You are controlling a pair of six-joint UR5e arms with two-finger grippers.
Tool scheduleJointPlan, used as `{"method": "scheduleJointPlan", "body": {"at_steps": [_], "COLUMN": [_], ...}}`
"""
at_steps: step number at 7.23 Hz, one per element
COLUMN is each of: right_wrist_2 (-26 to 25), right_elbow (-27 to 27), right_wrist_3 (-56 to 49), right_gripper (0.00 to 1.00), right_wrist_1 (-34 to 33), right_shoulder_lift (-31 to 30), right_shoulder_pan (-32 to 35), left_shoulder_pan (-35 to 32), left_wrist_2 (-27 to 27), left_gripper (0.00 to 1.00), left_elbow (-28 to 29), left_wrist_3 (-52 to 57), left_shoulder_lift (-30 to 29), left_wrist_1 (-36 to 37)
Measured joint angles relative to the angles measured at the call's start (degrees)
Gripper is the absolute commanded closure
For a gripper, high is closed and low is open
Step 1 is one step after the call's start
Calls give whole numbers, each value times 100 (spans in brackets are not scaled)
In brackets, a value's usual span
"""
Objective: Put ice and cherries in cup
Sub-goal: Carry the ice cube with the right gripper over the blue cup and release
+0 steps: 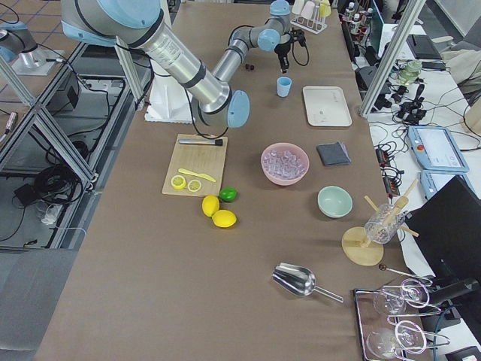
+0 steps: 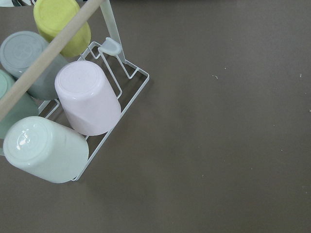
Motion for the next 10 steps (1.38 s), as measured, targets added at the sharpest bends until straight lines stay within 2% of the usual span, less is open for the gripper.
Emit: {"method": "scheduleJointPlan", "body": {"at_steps": [1, 3, 9, 10], "right_wrist_2": [-307, -657, -933, -950], "right_elbow": [-551, -1037, -1265, -1291], "right_wrist_3": [56, 80, 90, 89], "right_gripper": [100, 100, 100, 66], "right_wrist_1": [171, 443, 831, 882], "right_shoulder_lift": [241, 345, 407, 405], "right_shoulder_pan": [-149, -334, -415, -412], "left_shoulder_pan": [9, 17, 20, 20], "left_wrist_2": [0, 0, 0, 0], "left_gripper": [2, 2, 2, 2], "left_elbow": [37, 66, 22, 23], "left_wrist_3": [0, -3, 3, 3], "left_shoulder_lift": [-44, -78, -83, -83], "left_wrist_1": [0, 0, 0, 0]}}
